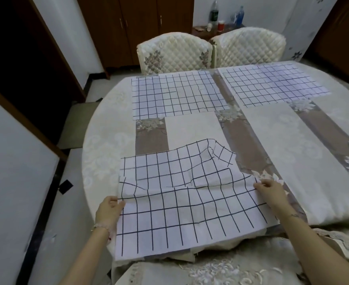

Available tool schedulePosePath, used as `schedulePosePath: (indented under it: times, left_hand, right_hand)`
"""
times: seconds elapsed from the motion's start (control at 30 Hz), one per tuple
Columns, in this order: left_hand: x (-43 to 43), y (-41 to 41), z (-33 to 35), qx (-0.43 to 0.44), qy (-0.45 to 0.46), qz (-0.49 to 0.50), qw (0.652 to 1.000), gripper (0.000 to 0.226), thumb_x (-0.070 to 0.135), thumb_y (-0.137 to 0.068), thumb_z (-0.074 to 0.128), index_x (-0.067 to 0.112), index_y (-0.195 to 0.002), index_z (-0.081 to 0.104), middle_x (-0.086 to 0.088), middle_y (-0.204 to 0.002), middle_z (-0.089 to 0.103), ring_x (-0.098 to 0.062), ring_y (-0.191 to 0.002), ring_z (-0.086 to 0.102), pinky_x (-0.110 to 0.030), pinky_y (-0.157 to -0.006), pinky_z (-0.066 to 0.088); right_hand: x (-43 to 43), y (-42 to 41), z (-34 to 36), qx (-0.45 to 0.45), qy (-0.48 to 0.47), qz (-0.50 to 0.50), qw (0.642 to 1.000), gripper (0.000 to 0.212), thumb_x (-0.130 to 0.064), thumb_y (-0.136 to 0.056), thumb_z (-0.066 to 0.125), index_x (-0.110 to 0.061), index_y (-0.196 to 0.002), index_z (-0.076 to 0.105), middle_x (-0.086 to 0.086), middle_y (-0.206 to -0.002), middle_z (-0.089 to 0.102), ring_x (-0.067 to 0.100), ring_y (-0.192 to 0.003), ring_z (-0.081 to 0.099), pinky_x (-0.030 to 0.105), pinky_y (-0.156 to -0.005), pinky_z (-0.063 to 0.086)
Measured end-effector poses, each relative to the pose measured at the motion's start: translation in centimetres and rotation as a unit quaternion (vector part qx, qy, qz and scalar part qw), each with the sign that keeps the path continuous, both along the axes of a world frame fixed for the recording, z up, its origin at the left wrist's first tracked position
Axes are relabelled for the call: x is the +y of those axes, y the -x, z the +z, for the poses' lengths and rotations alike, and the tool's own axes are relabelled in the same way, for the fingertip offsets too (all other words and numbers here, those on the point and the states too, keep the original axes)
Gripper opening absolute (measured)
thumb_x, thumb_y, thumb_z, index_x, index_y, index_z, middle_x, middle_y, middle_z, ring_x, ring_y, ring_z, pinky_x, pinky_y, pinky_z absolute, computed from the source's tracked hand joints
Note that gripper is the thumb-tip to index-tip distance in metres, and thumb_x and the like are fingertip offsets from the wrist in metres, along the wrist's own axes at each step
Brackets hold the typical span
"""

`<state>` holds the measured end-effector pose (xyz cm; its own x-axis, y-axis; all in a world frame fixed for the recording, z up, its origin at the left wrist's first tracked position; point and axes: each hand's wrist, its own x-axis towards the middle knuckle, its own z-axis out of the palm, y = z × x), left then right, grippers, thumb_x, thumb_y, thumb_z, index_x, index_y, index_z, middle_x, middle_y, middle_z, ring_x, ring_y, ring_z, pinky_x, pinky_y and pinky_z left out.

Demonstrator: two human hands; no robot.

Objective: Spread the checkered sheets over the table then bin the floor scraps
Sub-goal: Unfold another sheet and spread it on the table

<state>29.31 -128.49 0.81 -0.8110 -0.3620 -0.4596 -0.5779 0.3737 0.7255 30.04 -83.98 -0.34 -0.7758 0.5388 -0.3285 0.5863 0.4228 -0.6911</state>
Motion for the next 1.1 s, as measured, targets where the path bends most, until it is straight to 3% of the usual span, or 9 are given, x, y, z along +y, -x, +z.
schedulePosePath:
  times: [0.13, 0.23, 0.37, 0.43, 0.5, 0.6, 0.73, 0.93, 1.1]
  left_hand:
    - [0.4, -0.8, 1.1, 0.103, 0.152, -0.028, 0.983, 0.038, 0.012, -0.091, 0.053, 0.005, -0.128, 0.045, -0.016, -0.123, 0.053, -0.030, -0.105, 0.053, -0.041, -0.090, 0.045]
    - [1.1, 0.7, 1.4, 0.158, 0.216, -0.150, 0.952, 0.038, 0.016, -0.094, 0.049, 0.010, -0.131, 0.049, -0.009, -0.135, 0.050, -0.027, -0.123, 0.045, -0.038, -0.103, 0.038]
    - [3.2, 3.9, 0.3, 0.160, 0.229, -0.324, 0.904, 0.042, 0.017, -0.095, 0.046, 0.008, -0.136, 0.046, -0.008, -0.141, 0.048, -0.023, -0.131, 0.041, -0.031, -0.111, 0.031]
    - [4.0, 5.2, -0.5, 0.149, 0.253, -0.371, 0.881, 0.047, 0.024, -0.097, 0.043, 0.009, -0.141, 0.040, -0.007, -0.148, 0.040, -0.021, -0.138, 0.034, -0.032, -0.114, 0.026]
    - [4.4, 6.1, -1.3, 0.108, 0.287, -0.412, 0.858, 0.054, 0.034, -0.099, 0.037, 0.012, -0.147, 0.028, -0.004, -0.157, 0.024, -0.021, -0.145, 0.020, -0.034, -0.119, 0.018]
    - [4.4, 7.3, -2.3, 0.049, 0.324, -0.448, 0.832, 0.062, 0.045, -0.099, 0.028, 0.015, -0.151, 0.013, 0.002, -0.161, 0.005, -0.018, -0.148, 0.006, -0.037, -0.120, 0.010]
    - [4.1, 9.3, -2.7, 0.019, 0.349, -0.465, 0.813, 0.066, 0.050, -0.098, 0.022, 0.017, -0.152, 0.002, 0.003, -0.161, -0.006, -0.017, -0.148, -0.002, -0.038, -0.120, 0.007]
    - [4.0, 12.7, -2.7, -0.007, 0.365, -0.474, 0.801, 0.071, 0.055, -0.096, 0.020, 0.016, -0.151, -0.003, 0.002, -0.160, -0.010, -0.019, -0.148, -0.004, -0.041, -0.120, 0.009]
    - [4.2, 12.3, -2.5, -0.001, 0.367, -0.466, 0.805, 0.070, 0.054, -0.096, 0.022, 0.018, -0.151, -0.003, 0.003, -0.160, -0.011, -0.018, -0.148, -0.005, -0.042, -0.120, 0.005]
  right_hand:
    - [-1.2, -0.3, 0.9, 0.009, -0.138, 0.025, 0.990, 0.034, -0.012, -0.087, 0.056, -0.003, -0.120, 0.058, 0.018, -0.107, 0.064, 0.037, -0.104, 0.057, 0.039, -0.084, 0.043]
    - [-3.3, -0.7, 2.2, 0.123, -0.284, 0.102, 0.946, 0.026, 0.001, -0.081, 0.058, 0.003, -0.106, 0.064, 0.024, -0.102, 0.063, 0.041, -0.095, 0.056, 0.045, -0.082, 0.045]
    - [-7.1, -2.4, 3.0, 0.171, -0.277, 0.278, 0.904, 0.017, -0.004, -0.081, 0.062, -0.011, -0.094, 0.071, 0.003, -0.096, 0.070, 0.024, -0.092, 0.064, 0.036, -0.072, 0.054]
    - [-7.7, -2.9, 2.1, 0.135, -0.299, 0.354, 0.876, 0.023, -0.010, -0.085, 0.060, -0.014, -0.105, 0.070, 0.001, -0.108, 0.069, 0.023, -0.103, 0.064, 0.033, -0.082, 0.053]
    - [-7.4, -2.9, 1.1, 0.063, -0.291, 0.383, 0.874, 0.036, -0.020, -0.092, 0.050, -0.017, -0.127, 0.058, -0.003, -0.134, 0.057, 0.016, -0.127, 0.050, 0.024, -0.102, 0.039]
    - [-6.3, -2.8, 0.0, 0.009, -0.266, 0.408, 0.873, 0.044, -0.028, -0.097, 0.041, -0.025, -0.141, 0.042, -0.012, -0.153, 0.033, 0.007, -0.143, 0.025, 0.013, -0.107, 0.020]
    - [-6.1, -1.9, -0.6, -0.040, -0.256, 0.435, 0.862, 0.050, -0.031, -0.100, 0.037, -0.025, -0.148, 0.026, -0.010, -0.159, 0.015, 0.010, -0.148, 0.010, 0.026, -0.117, 0.018]
    - [-6.2, -1.5, -1.1, -0.046, -0.267, 0.443, 0.855, 0.057, -0.037, -0.101, 0.032, -0.024, -0.152, 0.011, -0.010, -0.160, 0.004, 0.008, -0.148, 0.001, 0.023, -0.119, 0.008]
    - [-6.0, -1.6, -0.6, -0.068, -0.259, 0.448, 0.853, 0.056, -0.040, -0.100, 0.030, -0.029, -0.152, 0.011, -0.015, -0.159, 0.001, 0.005, -0.147, -0.001, 0.031, -0.121, 0.007]
